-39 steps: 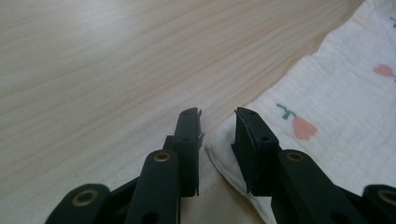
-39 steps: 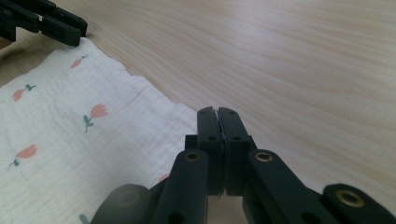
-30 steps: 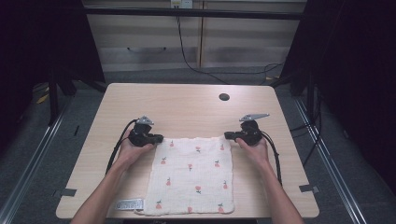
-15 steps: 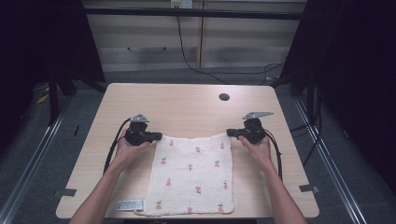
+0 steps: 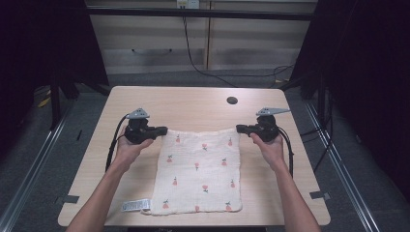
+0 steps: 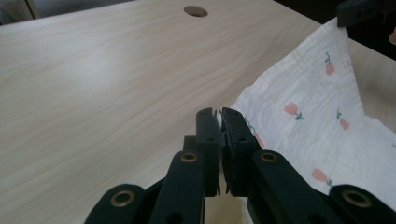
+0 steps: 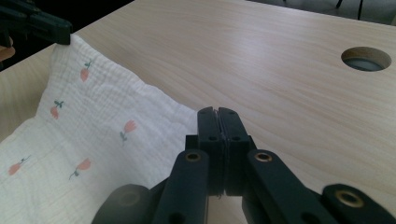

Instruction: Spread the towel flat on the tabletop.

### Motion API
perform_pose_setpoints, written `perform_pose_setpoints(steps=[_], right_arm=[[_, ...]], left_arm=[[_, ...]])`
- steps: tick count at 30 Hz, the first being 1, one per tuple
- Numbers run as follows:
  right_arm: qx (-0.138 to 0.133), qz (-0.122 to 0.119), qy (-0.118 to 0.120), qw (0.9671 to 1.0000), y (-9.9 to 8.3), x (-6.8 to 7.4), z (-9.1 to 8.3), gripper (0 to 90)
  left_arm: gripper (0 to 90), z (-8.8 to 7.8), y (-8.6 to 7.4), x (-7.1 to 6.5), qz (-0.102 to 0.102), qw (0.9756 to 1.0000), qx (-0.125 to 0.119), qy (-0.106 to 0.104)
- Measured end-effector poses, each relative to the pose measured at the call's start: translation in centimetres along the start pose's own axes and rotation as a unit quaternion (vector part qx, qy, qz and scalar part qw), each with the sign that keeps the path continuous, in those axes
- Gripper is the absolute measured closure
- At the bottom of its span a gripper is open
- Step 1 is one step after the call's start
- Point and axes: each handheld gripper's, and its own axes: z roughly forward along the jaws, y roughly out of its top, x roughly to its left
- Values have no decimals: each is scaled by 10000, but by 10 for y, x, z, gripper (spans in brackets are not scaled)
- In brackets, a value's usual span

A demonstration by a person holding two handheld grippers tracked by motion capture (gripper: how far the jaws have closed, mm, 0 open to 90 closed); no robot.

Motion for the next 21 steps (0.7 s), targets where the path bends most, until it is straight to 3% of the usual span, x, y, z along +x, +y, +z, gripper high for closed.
perform_pose_setpoints(steps=[13,21], right_arm=[[-226,-62,-35,9997,19,-2,-22,892],[-332,-104,-58,9994,29,-4,-29,892]], left_arm=[[864,-13,22,-1,10,9996,-284,20],[864,-23,35,-3,124,9990,-418,104]])
